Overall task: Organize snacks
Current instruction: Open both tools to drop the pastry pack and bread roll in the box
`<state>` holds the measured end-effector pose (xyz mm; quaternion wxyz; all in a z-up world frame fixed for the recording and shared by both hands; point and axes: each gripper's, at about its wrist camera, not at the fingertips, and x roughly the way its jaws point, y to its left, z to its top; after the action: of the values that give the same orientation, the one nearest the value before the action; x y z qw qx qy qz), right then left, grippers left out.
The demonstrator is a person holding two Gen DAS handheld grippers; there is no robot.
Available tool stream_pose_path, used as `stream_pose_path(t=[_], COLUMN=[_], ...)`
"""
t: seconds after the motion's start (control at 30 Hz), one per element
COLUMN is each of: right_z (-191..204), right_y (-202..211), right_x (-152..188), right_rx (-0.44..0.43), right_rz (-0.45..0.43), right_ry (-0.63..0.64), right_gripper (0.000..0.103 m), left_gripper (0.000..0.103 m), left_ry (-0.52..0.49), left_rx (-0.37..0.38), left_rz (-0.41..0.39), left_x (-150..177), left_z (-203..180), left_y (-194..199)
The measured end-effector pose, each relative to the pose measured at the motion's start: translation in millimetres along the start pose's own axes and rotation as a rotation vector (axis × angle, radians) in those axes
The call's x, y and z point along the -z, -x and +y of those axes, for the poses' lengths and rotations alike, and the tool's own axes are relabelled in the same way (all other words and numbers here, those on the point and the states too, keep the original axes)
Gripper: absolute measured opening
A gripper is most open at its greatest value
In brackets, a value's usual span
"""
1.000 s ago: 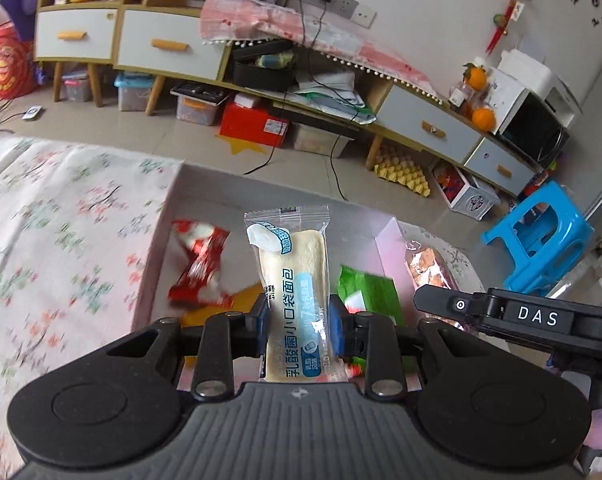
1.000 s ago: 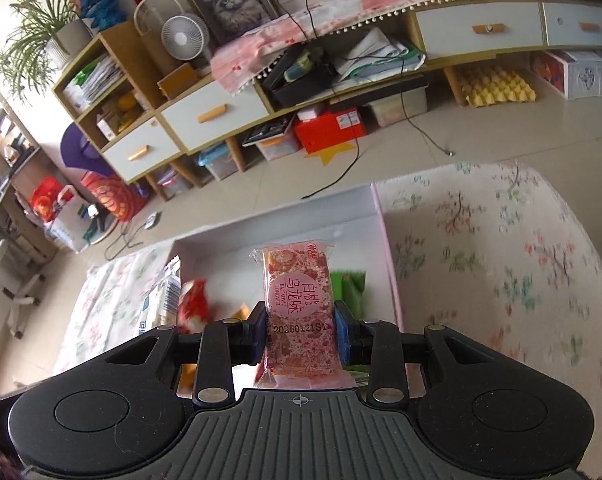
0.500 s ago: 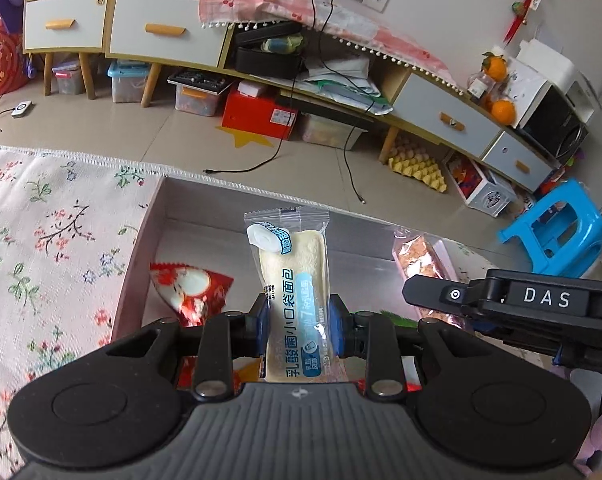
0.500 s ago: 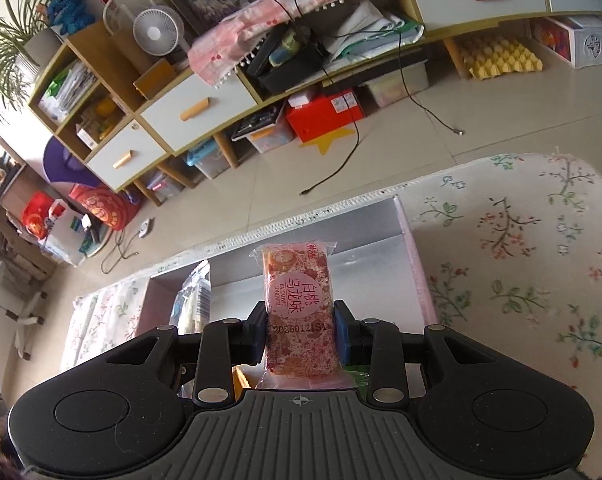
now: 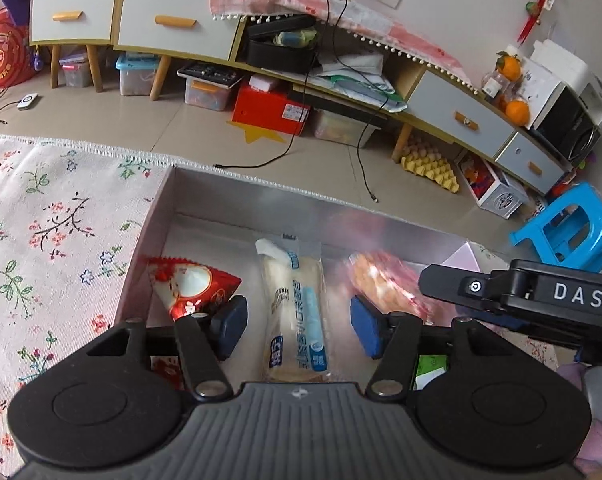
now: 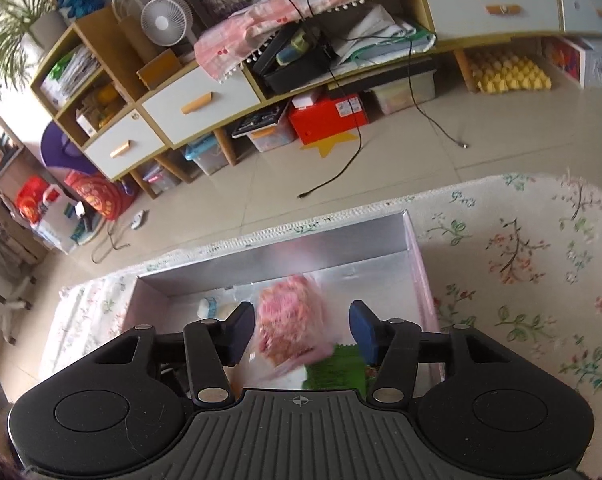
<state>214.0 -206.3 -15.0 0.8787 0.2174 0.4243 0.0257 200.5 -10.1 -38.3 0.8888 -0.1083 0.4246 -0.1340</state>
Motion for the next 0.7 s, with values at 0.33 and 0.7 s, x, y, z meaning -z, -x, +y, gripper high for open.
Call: stream_pose_path(t=[0.33,0.7], right_z=[-8.2,4.3], right_y=[20.8,59.8], right_x=[1.1,16.2], right_rx=[-0.006,-0.031], right_rz=[-0.004,-0.012], right_ry=[-0.043,-0.014], right_gripper=[0.059,0.067], left_gripper=[0.064,0.076], left_ry=[-0.043,-0.055], left_rx=[-0.011,-0.027], left_rz=[-0.014,-0.011], left_x=[2.3,9.9], left_z=[-7.2,-11.1], left_y=[15.4,41.4])
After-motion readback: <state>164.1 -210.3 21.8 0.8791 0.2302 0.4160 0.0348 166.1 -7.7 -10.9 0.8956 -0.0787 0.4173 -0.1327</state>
